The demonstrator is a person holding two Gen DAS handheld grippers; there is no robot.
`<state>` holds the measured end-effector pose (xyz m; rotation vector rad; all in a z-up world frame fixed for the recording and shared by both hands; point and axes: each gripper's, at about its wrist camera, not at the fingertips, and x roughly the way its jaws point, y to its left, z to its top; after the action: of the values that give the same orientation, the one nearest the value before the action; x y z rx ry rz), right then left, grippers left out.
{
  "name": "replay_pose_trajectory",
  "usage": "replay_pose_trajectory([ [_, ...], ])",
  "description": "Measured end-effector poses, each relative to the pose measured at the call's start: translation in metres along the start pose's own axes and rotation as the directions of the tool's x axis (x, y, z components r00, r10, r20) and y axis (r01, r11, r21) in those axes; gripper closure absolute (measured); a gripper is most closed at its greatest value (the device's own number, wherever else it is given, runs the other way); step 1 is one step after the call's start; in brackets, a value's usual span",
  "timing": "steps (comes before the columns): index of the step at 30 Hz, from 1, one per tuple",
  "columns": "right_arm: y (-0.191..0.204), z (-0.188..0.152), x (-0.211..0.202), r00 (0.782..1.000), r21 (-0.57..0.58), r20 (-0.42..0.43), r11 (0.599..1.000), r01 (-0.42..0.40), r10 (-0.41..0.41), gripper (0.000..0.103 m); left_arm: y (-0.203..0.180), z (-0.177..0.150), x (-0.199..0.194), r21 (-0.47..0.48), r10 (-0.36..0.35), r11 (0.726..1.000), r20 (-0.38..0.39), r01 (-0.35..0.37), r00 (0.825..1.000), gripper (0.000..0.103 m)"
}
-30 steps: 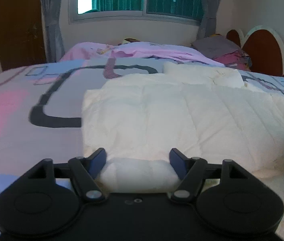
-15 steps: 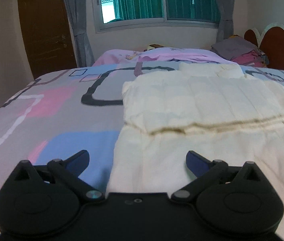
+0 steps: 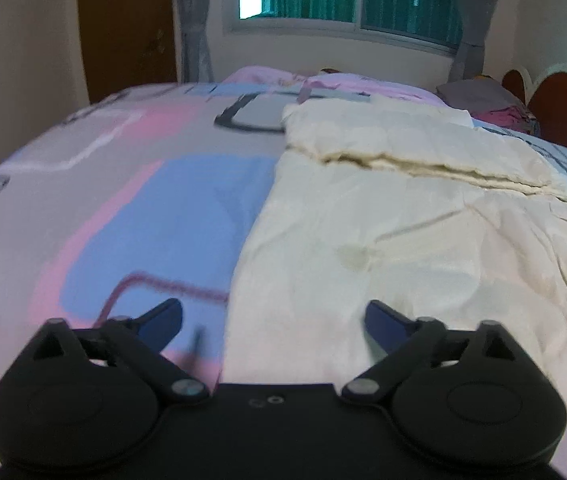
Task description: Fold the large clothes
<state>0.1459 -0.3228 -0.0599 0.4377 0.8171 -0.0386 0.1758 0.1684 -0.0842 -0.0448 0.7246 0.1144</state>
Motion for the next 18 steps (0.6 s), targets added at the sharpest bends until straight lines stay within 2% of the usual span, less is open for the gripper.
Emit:
replay_pose_trajectory([
  [2,-0.009,-0.007,-0.004,0.999,0.033,-0.014,0.999,-0.032,0.033,0.017,0.008,-0.007,-0.004,-0.025,-0.020,0.999,-0.028,0.019,0.999,0.022],
  [4,-0.017,-0.015,-0.007,0.999,0.055,-0.030,0.998,-0.042,0.044,0.017,0.018,-0.015,-0.006,-0.080,-0.059,0.995,-0.049,0.055,0.997,0.022],
  [9,-0.026,-0.028,-0.008,0.990,0.101,-0.057,0.987,-0.125,0.131,0.018,0.042,-0.031,-0.006,-0.256,-0.172,0.955,-0.074,0.148,0.982,0.027],
  [13,-0.031,-0.028,0.000,0.984,0.148,-0.050,0.976,-0.162,0.171,0.018,0.044,-0.034,-0.002,-0.282,-0.221,0.940,-0.076,0.192,0.972,0.028],
  [14,-0.032,-0.026,0.004,0.983,0.163,-0.048,0.972,-0.169,0.179,0.018,0.043,-0.031,0.000,-0.284,-0.243,0.935,-0.076,0.213,0.967,0.031],
  [16,-0.034,-0.021,0.013,0.975,0.186,-0.056,0.962,-0.200,0.214,0.038,0.042,-0.029,0.006,-0.295,-0.298,0.919,-0.082,0.263,0.951,0.033],
  [18,-0.032,-0.017,0.021,0.970,0.190,-0.065,0.957,-0.219,0.235,0.038,0.040,-0.024,0.014,-0.293,-0.333,0.910,-0.093,0.294,0.938,0.033],
])
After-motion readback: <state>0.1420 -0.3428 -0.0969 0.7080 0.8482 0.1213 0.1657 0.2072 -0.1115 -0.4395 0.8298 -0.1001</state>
